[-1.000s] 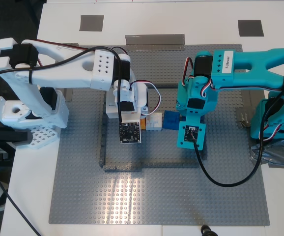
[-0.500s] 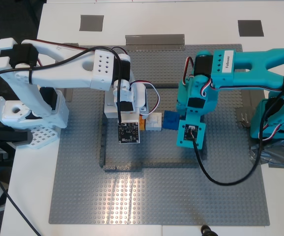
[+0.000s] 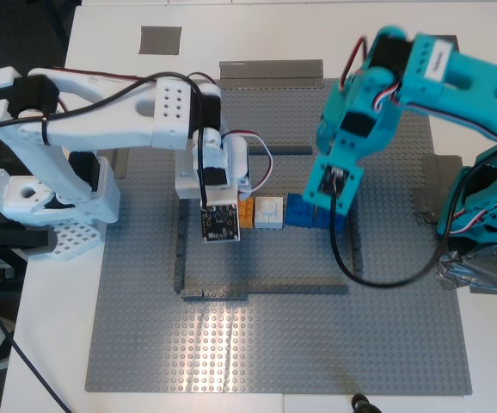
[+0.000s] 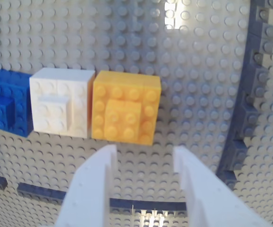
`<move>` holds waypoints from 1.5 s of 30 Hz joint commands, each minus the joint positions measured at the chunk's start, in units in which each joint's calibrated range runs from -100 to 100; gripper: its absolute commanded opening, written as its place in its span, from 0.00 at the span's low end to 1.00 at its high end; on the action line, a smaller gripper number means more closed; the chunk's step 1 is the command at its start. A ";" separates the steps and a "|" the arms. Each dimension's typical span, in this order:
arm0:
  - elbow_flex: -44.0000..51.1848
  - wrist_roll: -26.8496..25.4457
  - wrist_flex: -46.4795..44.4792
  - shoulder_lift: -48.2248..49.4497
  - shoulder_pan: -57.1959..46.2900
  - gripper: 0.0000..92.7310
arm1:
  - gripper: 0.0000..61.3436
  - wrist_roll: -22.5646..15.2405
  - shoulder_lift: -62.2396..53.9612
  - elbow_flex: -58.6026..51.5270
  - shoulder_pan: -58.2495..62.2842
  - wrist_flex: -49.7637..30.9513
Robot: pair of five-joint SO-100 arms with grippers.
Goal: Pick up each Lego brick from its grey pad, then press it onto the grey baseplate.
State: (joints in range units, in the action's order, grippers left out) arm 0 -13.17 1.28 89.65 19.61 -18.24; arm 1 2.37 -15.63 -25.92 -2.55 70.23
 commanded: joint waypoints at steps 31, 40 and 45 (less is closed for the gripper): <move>20.53 -10.24 -18.05 -11.80 -51.95 0.00 | 0.00 2.98 4.56 35.63 -47.84 14.31; 26.40 -10.24 -17.32 -12.57 -54.27 0.00 | 0.00 5.18 17.43 55.58 -56.40 21.96; 27.48 -10.24 -17.40 -13.43 -55.79 0.00 | 0.00 5.27 16.15 52.69 -59.59 21.87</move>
State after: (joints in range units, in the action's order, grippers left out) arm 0 11.41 -8.81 72.17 6.17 -72.70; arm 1 7.70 2.68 24.66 -59.45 91.79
